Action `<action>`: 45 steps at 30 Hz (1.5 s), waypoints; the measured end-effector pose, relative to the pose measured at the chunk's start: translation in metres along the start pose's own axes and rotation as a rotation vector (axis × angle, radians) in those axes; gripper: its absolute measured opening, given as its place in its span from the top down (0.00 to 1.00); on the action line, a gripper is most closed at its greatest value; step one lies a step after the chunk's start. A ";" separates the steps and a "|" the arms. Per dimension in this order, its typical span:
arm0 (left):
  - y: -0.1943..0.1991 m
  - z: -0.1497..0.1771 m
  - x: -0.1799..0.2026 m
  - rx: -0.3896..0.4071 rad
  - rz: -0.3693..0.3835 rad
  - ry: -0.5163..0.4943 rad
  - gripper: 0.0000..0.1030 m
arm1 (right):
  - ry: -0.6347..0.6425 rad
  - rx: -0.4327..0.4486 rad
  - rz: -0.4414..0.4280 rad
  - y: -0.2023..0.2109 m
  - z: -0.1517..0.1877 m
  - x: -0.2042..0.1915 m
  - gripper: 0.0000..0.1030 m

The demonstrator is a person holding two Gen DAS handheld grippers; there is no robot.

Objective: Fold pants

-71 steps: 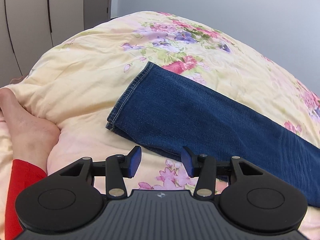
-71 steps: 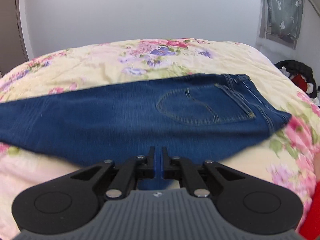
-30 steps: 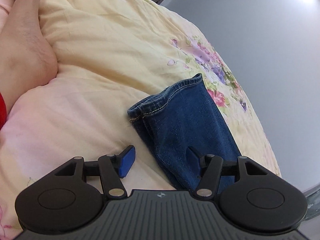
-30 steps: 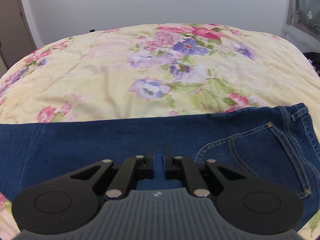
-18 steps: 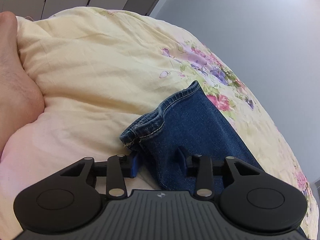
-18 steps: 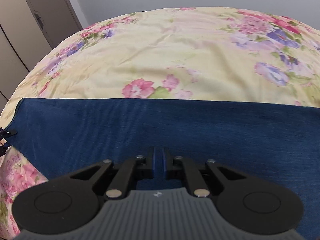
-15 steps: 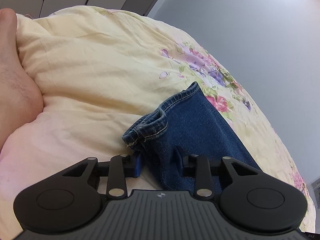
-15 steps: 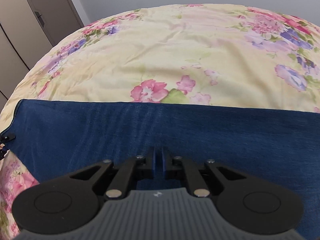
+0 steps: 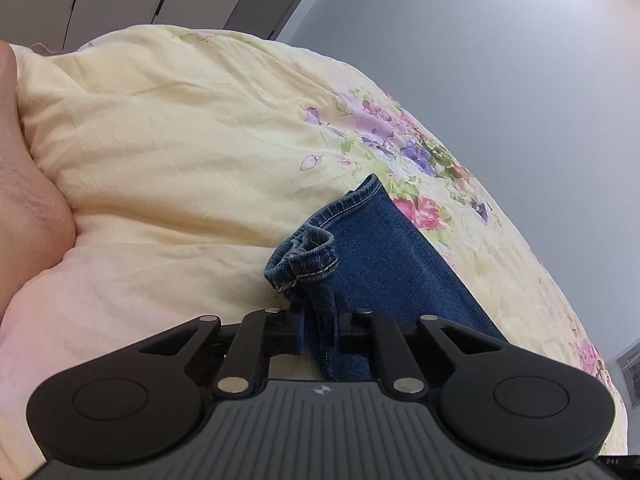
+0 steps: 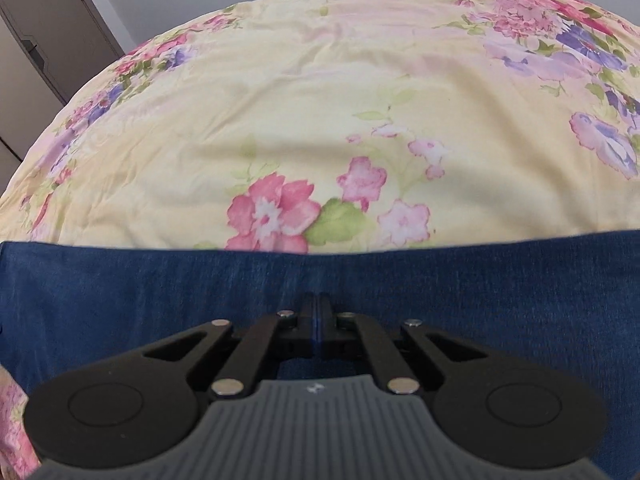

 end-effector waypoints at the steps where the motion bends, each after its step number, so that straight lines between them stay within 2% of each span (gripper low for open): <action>1: 0.001 -0.001 0.002 0.000 -0.003 -0.008 0.90 | 0.005 -0.013 -0.007 0.006 0.011 -0.003 1.00; 5: 0.004 -0.004 0.010 0.005 -0.017 -0.023 0.93 | 0.022 -0.065 -0.021 0.027 0.059 -0.012 1.00; 10: 0.006 -0.005 0.012 0.011 -0.011 -0.011 0.94 | -0.016 -0.085 -0.018 0.045 0.113 -0.012 1.00; 15: 0.015 -0.009 0.020 0.021 0.004 -0.027 0.94 | -0.044 -0.084 -0.019 0.040 0.132 -0.005 1.00; 19: 0.036 -0.018 0.046 0.046 0.035 -0.077 0.94 | -0.068 -0.101 -0.028 0.037 0.130 -0.003 1.00; 22: 0.058 -0.022 0.084 0.076 0.048 -0.171 0.94 | -0.056 -0.084 -0.060 0.050 0.129 -0.003 1.00; 27: 0.094 0.001 0.183 0.157 0.050 -0.481 0.94 | -0.042 -0.016 -0.111 0.087 0.134 0.005 1.00; 32: 0.101 0.071 0.288 0.216 0.047 -0.822 0.94 | -0.053 0.052 -0.139 0.125 0.143 0.031 1.00; 36: 0.078 0.158 0.338 0.171 0.075 -1.048 0.94 | -0.084 0.093 -0.129 0.147 0.159 0.062 1.00; 39: 0.054 0.234 0.348 0.091 0.087 -1.208 0.94 | -0.126 0.095 -0.119 0.153 0.176 0.088 1.00; 42: 0.032 0.306 0.338 -0.015 0.091 -1.357 0.94 | -0.160 0.075 -0.120 0.153 0.196 0.106 1.00; 43: 0.026 0.325 0.331 -0.050 0.081 -1.400 0.93 | -0.166 0.068 -0.122 0.152 0.202 0.110 1.00; 45: 0.019 0.344 0.316 -0.070 0.049 -1.444 0.92 | -0.169 0.058 -0.131 0.145 0.213 0.107 1.00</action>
Point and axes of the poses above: each gripper's, at about its wrist camera, not at the fingertips, and y roughly against the way its jaws point, x to its right, z to its underside, the point moved 8 cm from there along -y, roughly the way its jaws point, and after that the axes turned 5 degrees about -x, right-handed, at the moved point
